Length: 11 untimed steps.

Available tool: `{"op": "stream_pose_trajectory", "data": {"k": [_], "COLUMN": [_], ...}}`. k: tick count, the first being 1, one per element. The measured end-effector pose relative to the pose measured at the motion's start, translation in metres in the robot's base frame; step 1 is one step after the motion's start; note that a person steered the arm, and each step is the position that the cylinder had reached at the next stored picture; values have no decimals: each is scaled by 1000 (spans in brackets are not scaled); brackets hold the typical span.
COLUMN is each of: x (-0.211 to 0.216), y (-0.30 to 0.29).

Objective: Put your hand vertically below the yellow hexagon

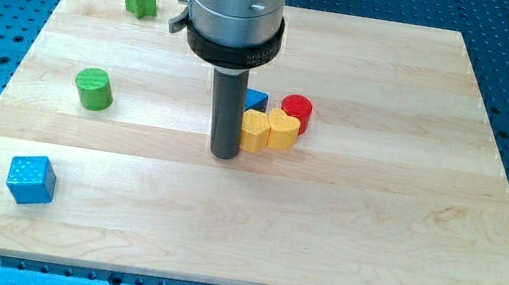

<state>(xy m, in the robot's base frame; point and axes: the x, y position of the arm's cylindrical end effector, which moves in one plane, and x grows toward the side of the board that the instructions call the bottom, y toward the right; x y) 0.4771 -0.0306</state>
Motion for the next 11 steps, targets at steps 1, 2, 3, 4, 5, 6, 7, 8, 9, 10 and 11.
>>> {"op": "stream_pose_trajectory", "data": {"k": [1,2,3,4,5,6,7,8,9,10,11], "x": [-3,33,58,50,37,38,38,39,44,50,49], "y": [-8,-33,-12,2,2,2,2,2,2,6,35]}}
